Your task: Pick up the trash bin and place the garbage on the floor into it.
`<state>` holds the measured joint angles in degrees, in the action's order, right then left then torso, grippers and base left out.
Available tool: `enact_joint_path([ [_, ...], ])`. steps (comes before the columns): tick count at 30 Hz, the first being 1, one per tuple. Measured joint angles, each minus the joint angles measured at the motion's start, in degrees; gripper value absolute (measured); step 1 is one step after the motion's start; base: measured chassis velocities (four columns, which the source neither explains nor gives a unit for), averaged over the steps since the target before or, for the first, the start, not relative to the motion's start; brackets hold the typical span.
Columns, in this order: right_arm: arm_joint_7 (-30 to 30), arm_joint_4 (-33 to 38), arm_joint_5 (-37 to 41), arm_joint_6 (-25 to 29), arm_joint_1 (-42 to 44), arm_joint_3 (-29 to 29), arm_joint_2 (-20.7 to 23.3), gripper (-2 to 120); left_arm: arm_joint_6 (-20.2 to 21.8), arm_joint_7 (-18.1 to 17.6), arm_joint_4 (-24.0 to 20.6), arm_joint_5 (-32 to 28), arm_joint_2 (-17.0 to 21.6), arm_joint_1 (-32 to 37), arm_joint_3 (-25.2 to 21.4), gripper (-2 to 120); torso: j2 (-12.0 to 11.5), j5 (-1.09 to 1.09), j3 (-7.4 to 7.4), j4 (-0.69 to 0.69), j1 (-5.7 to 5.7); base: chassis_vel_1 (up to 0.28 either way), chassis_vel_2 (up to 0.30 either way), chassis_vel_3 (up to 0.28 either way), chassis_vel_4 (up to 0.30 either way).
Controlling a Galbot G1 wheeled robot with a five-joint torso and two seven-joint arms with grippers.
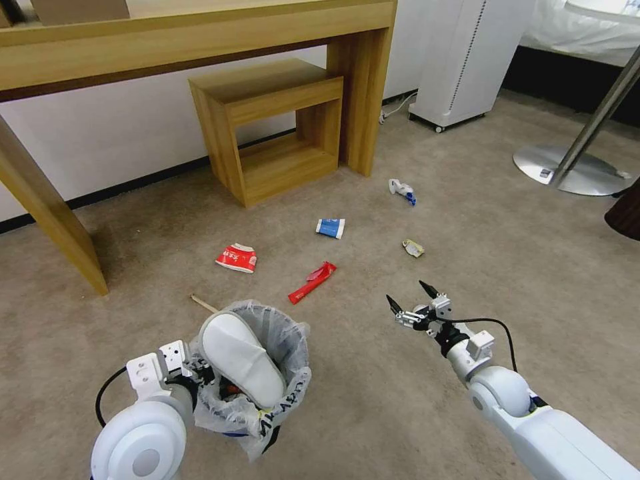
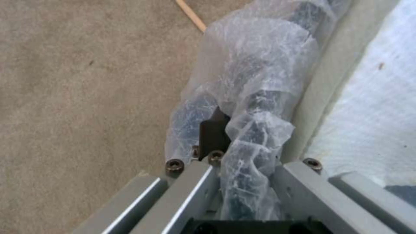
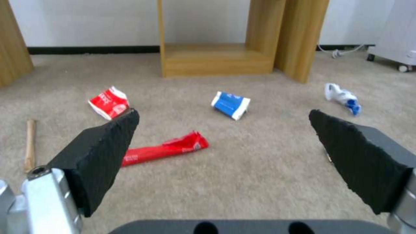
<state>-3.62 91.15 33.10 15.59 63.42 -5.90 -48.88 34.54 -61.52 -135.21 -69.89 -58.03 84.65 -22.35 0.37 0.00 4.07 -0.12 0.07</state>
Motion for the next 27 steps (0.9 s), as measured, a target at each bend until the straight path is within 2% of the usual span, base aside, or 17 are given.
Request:
enact_joint_path([
  [19, -0.19, -1.04, -0.71, 0.63, -1.76, 2.13, -0.38, 100, -0.28, 0.33, 0.03, 0.71, -0.42, 0.93, -0.23, 0, -0.01, 0.00, 0.00, -0.01, 0.00, -0.068, -0.057, -0.058, -0.063],
  [27, 0.74, -2.23, -1.88, 3.06, -1.97, 2.54, -1.45, 100, -0.66, -0.13, 0.22, 0.05, -1.19, 1.07, -0.25, 0, -0.01, 0.00, 0.00, -0.05, 0.00, -0.107, -0.097, -0.086, -0.100],
])
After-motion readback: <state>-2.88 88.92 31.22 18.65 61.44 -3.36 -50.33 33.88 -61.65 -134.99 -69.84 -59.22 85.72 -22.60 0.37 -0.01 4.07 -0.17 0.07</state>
